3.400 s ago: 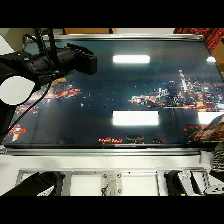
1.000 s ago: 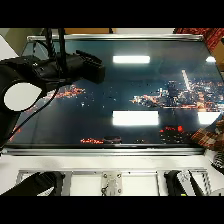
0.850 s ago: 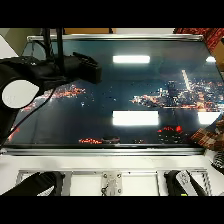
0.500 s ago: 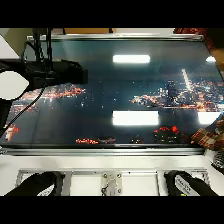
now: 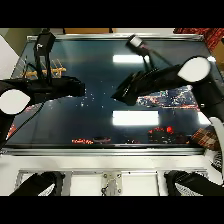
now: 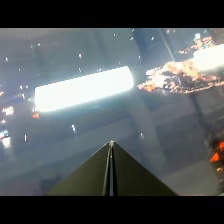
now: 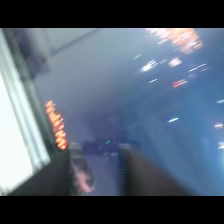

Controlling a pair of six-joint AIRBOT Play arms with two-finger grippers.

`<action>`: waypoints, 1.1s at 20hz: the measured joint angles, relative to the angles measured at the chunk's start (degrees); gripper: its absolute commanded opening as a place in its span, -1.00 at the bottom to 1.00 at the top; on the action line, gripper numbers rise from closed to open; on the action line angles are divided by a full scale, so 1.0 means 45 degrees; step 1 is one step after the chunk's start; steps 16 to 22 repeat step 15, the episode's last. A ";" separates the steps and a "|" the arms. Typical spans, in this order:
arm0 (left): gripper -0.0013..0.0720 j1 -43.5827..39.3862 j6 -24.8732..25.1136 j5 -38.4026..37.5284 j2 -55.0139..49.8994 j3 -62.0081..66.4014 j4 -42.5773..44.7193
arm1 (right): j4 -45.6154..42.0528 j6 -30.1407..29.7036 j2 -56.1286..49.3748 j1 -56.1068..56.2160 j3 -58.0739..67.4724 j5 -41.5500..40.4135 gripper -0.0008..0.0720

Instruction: Fold the clothes and pants, and hang the long-sleeved shirts on hangers.

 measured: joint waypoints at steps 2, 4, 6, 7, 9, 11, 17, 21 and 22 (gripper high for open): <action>-0.91 0.0015 0.0000 0.0146 0.0219 -0.0121 -0.0010 | -0.0039 0.0044 -0.0165 0.0291 -0.0078 0.0078 -0.89; -0.91 0.0015 0.0000 0.0204 0.0330 -0.0180 -0.0044 | -0.0087 0.0049 -0.0248 0.0442 -0.0117 0.0092 -0.89; -0.91 0.0015 0.0000 0.0257 0.0384 -0.0204 -0.0049 | -0.0097 0.0087 -0.0291 0.0515 -0.0136 0.0107 -0.89; -0.91 0.0015 0.0000 0.0282 0.0403 -0.0214 -0.0049 | -0.0102 0.0087 -0.0306 0.0539 -0.0141 0.0136 -0.89; -0.91 0.0015 -0.0010 0.0340 0.0423 -0.0223 -0.0049 | -0.0121 0.0087 -0.0321 0.0563 -0.0151 0.0136 -0.89; -0.91 0.0015 -0.0015 0.0427 0.0432 -0.0228 -0.0049 | -0.0126 0.0087 -0.0325 0.0583 -0.0151 0.0136 -0.89; -0.91 0.0015 -0.0044 0.0559 0.0437 -0.0228 -0.0049 | -0.0121 0.0092 -0.0325 0.0583 -0.0151 0.0136 -0.89; -0.91 0.0015 -0.0044 0.0559 0.0437 -0.0228 -0.0049 | -0.0121 0.0092 -0.0325 0.0583 -0.0151 0.0136 -0.89; -0.91 0.0015 -0.0044 0.0559 0.0437 -0.0228 -0.0049 | -0.0121 0.0092 -0.0325 0.0583 -0.0151 0.0136 -0.89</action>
